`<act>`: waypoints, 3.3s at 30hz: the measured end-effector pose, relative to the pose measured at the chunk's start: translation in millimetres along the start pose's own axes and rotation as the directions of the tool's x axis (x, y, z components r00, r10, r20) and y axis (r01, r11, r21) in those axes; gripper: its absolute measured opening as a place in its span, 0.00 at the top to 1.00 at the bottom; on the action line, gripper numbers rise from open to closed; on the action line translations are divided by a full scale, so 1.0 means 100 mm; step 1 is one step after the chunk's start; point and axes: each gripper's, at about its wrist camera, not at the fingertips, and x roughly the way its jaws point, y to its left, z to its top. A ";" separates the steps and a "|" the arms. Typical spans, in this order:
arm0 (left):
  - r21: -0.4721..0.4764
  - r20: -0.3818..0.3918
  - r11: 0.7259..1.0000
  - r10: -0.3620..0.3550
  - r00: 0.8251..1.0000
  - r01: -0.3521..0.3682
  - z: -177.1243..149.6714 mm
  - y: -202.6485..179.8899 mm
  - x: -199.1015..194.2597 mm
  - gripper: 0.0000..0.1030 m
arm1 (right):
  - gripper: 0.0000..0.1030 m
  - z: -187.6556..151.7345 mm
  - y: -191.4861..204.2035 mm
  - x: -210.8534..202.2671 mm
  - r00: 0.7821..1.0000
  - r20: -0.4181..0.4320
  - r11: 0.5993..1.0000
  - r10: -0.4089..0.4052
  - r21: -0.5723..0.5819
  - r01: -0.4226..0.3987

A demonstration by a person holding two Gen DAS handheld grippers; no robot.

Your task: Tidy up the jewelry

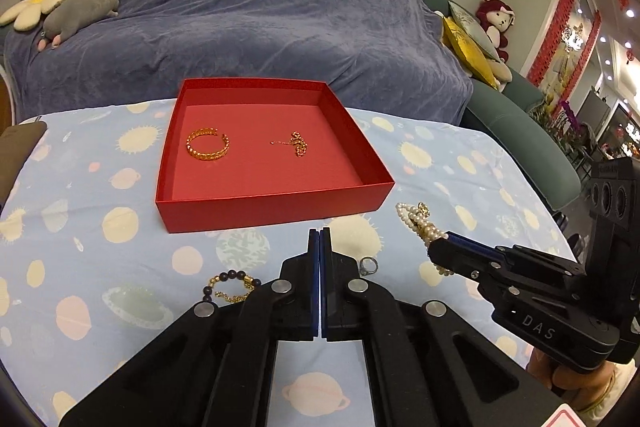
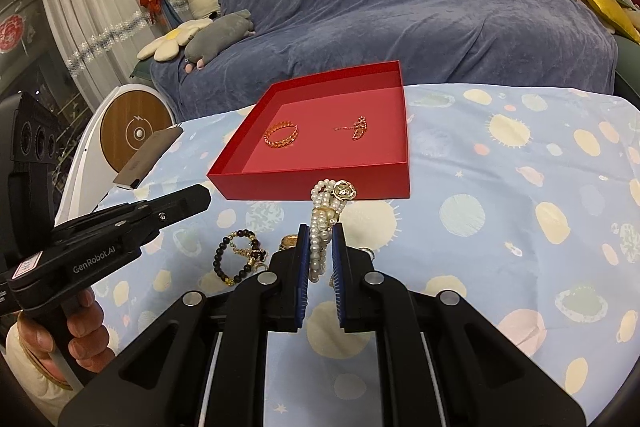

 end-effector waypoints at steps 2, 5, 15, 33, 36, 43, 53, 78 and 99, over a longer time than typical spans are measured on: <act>0.017 -0.034 1.000 0.024 0.999 -0.023 -0.07 -0.02 0.13 0.94 | 0.90 -0.02 -0.01 0.02 1.000 -0.007 1.000 0.000 0.000 0.000; 0.081 -0.080 0.993 0.089 0.993 -0.083 -0.18 -0.11 0.37 0.47 | 0.90 -0.03 -0.03 0.06 1.000 -0.016 1.000 0.001 0.002 -0.001; 0.145 -0.168 0.980 0.158 0.973 -0.134 -0.35 -0.17 0.99 0.75 | 0.90 -0.03 -0.04 0.09 1.000 -0.021 1.000 0.009 0.003 -0.009; 0.012 0.008 0.999 0.052 0.999 -0.052 0.29 0.02 -0.02 0.87 | 0.90 0.40 0.11 -0.14 0.999 0.033 0.999 0.043 -0.033 -0.042; 0.024 0.047 0.998 0.060 0.997 -0.061 0.59 0.07 -0.16 0.98 | 0.90 0.64 0.11 -0.06 0.998 0.030 0.998 0.056 -0.030 -0.055; 0.046 0.122 0.991 0.117 0.986 -0.124 1.31 0.25 0.07 1.00 | 0.90 1.16 0.01 0.50 1.000 0.008 0.999 0.020 -0.031 -0.020; 0.089 -0.015 0.989 0.118 0.993 -0.116 0.78 0.43 0.31 0.67 | 0.90 0.90 -0.07 0.51 0.999 -0.049 0.999 0.022 -0.030 -0.023; 0.341 -0.151 0.938 0.119 0.981 -0.061 -0.13 0.21 1.11 0.75 | 0.90 0.39 -0.13 0.34 0.996 -0.075 0.999 0.040 0.016 -0.038; 0.107 -0.093 0.994 -0.018 0.996 0.028 0.19 0.20 0.48 1.00 | 0.90 0.57 -0.11 0.15 0.999 -0.011 0.999 0.036 0.007 -0.036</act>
